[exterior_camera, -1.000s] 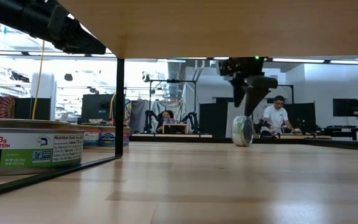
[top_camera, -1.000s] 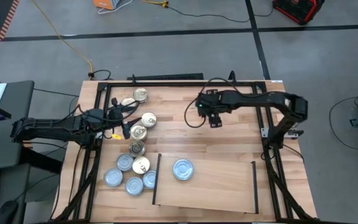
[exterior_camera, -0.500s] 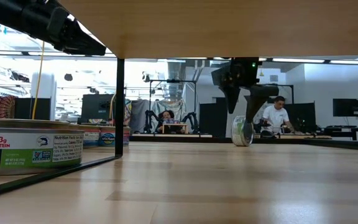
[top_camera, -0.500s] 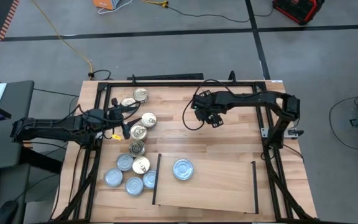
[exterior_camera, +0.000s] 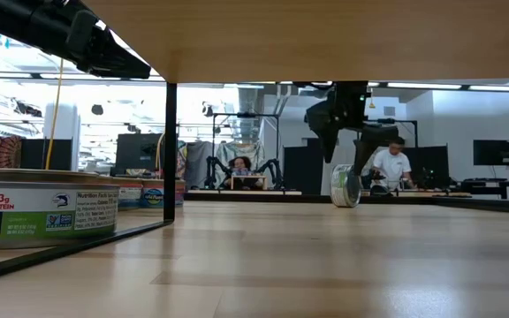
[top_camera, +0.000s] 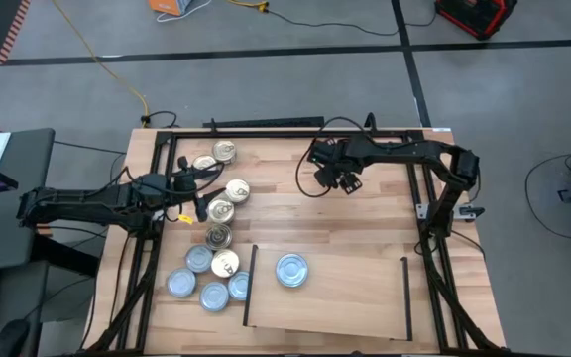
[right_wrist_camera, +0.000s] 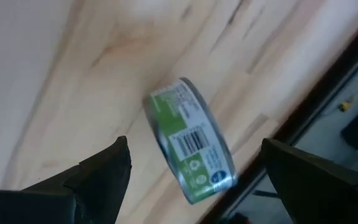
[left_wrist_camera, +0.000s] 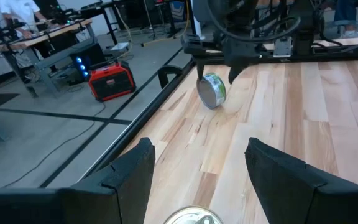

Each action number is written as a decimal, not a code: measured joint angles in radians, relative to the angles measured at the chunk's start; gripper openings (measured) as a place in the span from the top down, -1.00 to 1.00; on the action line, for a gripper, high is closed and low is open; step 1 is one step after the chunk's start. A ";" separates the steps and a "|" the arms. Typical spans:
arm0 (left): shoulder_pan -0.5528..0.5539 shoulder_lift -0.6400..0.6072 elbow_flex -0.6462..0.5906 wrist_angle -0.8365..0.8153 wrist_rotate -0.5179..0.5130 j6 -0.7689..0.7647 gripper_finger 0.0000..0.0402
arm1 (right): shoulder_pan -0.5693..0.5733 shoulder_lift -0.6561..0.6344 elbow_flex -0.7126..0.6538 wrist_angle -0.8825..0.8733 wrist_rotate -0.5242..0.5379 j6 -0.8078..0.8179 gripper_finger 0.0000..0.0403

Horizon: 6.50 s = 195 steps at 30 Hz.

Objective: Stack canned seafood by type on shelf
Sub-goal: Stack the green tuna can on the top of the green tuna can on the shelf

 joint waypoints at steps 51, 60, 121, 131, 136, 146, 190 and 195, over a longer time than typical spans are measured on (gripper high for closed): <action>-0.240 0.822 0.567 0.243 -0.266 0.346 -0.42 | 0.417 -0.357 -0.001 0.391 0.066 0.360 0.17; -0.269 0.955 0.703 0.182 -0.318 0.354 -0.61 | 0.482 -0.354 -0.001 0.411 0.135 0.353 0.19; -0.602 0.939 0.713 0.121 -0.041 0.573 0.35 | 0.420 -0.717 -0.451 0.662 0.230 1.270 -0.60; -0.498 0.939 0.704 0.139 0.226 0.649 0.34 | 0.453 -0.734 -0.539 0.793 0.241 1.261 -0.60; -0.483 0.970 0.704 0.194 0.239 0.612 0.34 | 0.446 -0.744 -0.538 0.796 0.244 1.253 -0.60; -0.539 1.116 0.772 0.211 -0.028 0.765 0.34 | 0.448 -0.744 -0.538 0.807 0.243 1.234 -0.60; -0.655 1.095 1.013 -0.323 -0.385 1.028 0.34 | 0.568 -0.602 -0.537 0.931 -0.049 0.990 -0.60; -0.667 1.095 1.013 -0.326 -0.455 0.955 0.34 | 0.608 -0.490 -0.476 1.000 -0.084 0.898 -0.60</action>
